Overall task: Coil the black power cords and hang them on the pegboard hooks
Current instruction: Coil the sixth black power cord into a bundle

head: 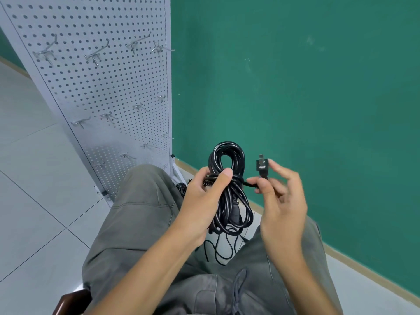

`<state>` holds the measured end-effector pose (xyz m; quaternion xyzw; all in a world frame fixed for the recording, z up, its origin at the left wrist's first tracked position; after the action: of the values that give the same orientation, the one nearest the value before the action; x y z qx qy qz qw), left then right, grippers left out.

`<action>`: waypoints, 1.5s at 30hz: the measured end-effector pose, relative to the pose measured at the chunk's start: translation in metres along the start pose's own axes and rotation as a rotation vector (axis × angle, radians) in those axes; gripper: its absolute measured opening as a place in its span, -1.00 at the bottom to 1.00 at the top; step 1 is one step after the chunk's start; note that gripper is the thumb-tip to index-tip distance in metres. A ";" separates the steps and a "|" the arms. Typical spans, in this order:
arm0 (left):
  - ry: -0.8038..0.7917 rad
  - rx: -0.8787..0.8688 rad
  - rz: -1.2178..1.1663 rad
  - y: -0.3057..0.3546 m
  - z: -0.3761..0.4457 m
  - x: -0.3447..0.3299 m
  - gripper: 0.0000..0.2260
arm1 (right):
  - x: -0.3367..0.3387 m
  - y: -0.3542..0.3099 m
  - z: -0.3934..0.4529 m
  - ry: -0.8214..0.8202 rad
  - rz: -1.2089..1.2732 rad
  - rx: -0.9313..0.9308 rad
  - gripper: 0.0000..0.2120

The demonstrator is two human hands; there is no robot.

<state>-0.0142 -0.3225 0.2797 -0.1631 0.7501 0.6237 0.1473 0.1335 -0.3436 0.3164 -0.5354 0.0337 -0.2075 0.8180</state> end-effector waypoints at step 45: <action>-0.157 -0.280 0.175 -0.003 0.002 0.002 -0.70 | -0.041 -0.013 0.027 -0.346 -1.044 0.229 -0.81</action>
<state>-0.0148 -0.3208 0.2756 -0.0669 0.6533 0.7435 0.1264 0.0999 -0.3097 0.3330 -0.4149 -0.3934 -0.4962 0.6533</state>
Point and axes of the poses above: each hand's wrist, its own z-axis towards the middle knuckle, its own x-axis out of the back of the hand, y = z × x, the point moved 5 cm from there along z, towards the middle knuckle, and after that the axes turned 5 degrees about -z, right-handed, at the moved point
